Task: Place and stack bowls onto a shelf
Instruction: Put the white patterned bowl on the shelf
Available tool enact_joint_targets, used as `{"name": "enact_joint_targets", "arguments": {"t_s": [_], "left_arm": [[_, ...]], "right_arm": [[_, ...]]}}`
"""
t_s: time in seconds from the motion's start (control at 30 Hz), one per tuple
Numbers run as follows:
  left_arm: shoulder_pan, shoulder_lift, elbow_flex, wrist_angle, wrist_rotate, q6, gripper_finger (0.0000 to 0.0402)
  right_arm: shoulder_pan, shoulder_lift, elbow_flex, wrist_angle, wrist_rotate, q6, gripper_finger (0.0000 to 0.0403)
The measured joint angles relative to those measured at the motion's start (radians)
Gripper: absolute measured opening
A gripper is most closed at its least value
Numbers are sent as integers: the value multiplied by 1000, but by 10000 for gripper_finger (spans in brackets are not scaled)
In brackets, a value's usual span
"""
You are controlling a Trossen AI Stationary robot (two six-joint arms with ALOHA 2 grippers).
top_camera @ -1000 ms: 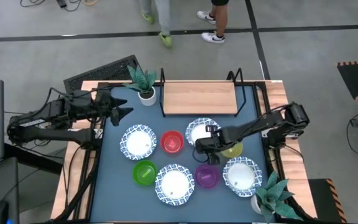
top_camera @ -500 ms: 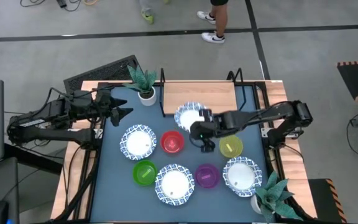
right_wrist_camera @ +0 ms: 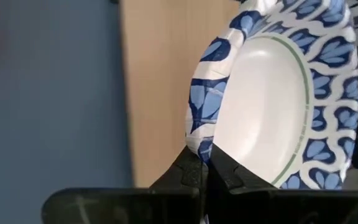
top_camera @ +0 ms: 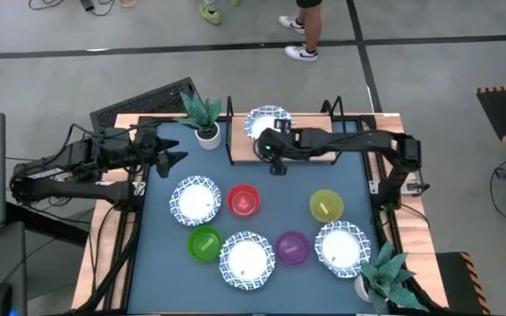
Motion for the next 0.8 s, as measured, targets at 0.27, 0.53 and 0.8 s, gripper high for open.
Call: {"name": "enact_joint_targets", "arguments": {"t_s": [0.27, 0.53, 0.8], "left_arm": [[1, 0, 0, -3, -10, 0, 300], [1, 0, 0, -24, -21, -1, 300], [1, 0, 0, -24, -21, -3, 300]], "right_arm": [[-22, 132, 74, 21, -45, -81, 20], [-35, 235, 140, 15, -48, -90, 21], [-45, 231, 146, 1, -79, -84, 52]]}}
